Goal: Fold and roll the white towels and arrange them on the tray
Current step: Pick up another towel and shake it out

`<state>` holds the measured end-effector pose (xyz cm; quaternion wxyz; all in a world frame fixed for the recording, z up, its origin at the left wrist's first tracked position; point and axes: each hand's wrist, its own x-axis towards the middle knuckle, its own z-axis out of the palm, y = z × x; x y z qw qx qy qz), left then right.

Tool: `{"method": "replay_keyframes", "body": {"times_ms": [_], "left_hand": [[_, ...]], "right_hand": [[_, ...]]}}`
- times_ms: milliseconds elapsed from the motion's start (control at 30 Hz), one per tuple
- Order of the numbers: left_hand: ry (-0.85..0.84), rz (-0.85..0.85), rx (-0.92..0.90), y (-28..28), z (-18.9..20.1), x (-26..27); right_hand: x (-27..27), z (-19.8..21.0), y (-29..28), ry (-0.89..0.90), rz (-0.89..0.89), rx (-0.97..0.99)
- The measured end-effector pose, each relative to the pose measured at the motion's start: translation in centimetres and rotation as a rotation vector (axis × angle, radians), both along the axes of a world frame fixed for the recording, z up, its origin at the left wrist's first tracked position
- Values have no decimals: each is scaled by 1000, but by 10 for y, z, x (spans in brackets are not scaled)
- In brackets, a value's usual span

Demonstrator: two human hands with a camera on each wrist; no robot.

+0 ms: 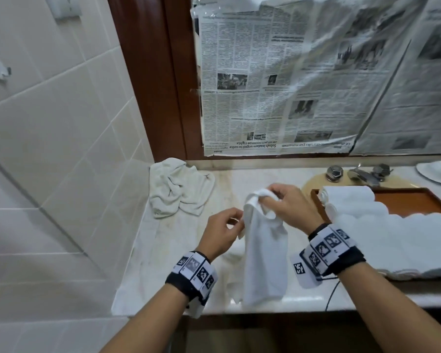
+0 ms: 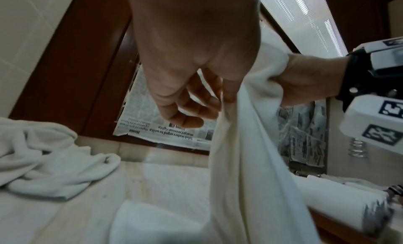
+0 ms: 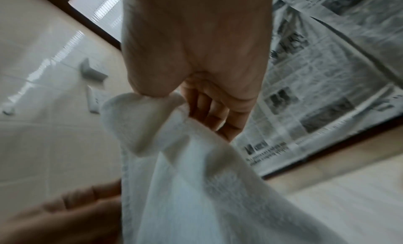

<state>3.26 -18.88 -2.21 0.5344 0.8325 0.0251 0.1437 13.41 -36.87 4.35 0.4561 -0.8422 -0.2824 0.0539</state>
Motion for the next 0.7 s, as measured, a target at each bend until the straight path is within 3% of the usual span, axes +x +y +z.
{"method": "replay_keyframes", "body": {"times_ms": [233, 467, 700], "left_hand": [[38, 173, 50, -1, -21, -5], [-32, 132, 157, -35, 2, 9], [-42, 161, 86, -55, 16, 4]], "right_hand": [[20, -70, -45, 108, -70, -211], [15, -50, -49, 32, 132, -87], [9, -51, -51, -65, 241, 17]]}}
